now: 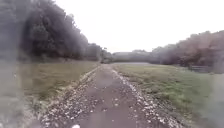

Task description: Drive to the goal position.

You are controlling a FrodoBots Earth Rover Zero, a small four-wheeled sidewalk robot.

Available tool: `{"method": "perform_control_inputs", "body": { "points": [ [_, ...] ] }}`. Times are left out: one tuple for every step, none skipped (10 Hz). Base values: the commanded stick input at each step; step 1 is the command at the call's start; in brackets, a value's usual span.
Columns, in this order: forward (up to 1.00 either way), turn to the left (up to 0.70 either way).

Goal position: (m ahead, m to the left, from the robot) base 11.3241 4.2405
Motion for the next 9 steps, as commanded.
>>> {"method": "perform_control_inputs", "body": {
  "points": [
    [0.85, 0.0],
    [0.85, 0.0],
    [0.85, 0.0],
    [0.85, 0.0],
    [0.85, 0.0],
    [0.85, 0.0],
    [0.85, 0.0],
    [0.85, 0.0],
    [0.85, 0.0]
  ]
}}
